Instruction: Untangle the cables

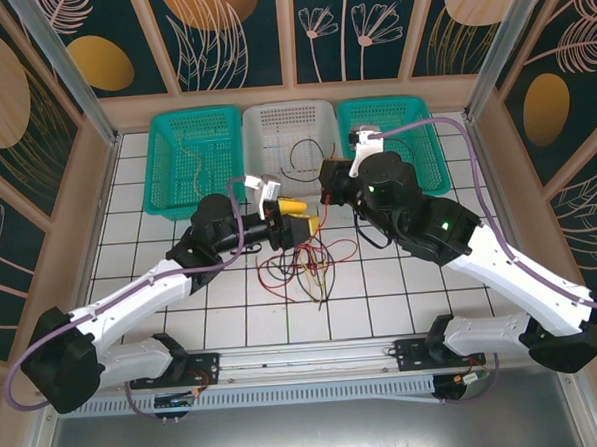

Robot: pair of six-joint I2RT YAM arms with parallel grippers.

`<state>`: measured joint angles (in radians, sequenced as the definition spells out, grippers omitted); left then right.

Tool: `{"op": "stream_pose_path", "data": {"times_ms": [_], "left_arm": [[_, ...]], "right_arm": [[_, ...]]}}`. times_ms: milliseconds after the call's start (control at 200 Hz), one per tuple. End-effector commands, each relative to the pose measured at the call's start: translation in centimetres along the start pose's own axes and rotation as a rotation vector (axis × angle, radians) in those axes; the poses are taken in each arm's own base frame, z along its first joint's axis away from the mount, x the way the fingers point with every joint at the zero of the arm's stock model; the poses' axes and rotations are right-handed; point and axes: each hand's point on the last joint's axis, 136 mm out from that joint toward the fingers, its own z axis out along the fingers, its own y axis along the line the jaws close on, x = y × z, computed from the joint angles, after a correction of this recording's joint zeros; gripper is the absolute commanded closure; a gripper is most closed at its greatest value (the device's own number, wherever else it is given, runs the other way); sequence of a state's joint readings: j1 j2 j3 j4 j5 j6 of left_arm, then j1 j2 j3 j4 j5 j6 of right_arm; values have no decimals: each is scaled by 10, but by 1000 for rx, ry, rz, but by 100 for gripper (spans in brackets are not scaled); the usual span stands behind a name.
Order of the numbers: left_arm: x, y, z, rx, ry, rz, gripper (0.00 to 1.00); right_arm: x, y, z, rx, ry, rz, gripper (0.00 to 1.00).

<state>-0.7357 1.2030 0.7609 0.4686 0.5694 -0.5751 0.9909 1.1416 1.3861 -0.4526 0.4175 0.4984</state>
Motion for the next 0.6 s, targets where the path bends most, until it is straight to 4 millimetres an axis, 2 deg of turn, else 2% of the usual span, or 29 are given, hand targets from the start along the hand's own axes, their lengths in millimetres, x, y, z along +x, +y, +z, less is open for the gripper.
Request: {"op": "stream_pose_path", "data": {"times_ms": [0,145,285,335,450,596], "left_arm": [[-6,-20,8,98,11,71,25],[-1,-21,14,132,46,68,30],[1,-22,18,155,57,64,44],[2,-23,18,162,61,66,44],[1,-25,17,169,62,82,35],[0,-29,17,190,64,84,32]], "right_arm": [[-17,7,-5,-25,-45,10,100],[-20,0,-3,-6,-47,22,100],[-22,-7,-1,6,-49,40,100],[-22,-11,0,16,-49,47,100],[-22,-23,2,43,-46,74,100],[-24,-34,1,42,-53,109,100]]}}
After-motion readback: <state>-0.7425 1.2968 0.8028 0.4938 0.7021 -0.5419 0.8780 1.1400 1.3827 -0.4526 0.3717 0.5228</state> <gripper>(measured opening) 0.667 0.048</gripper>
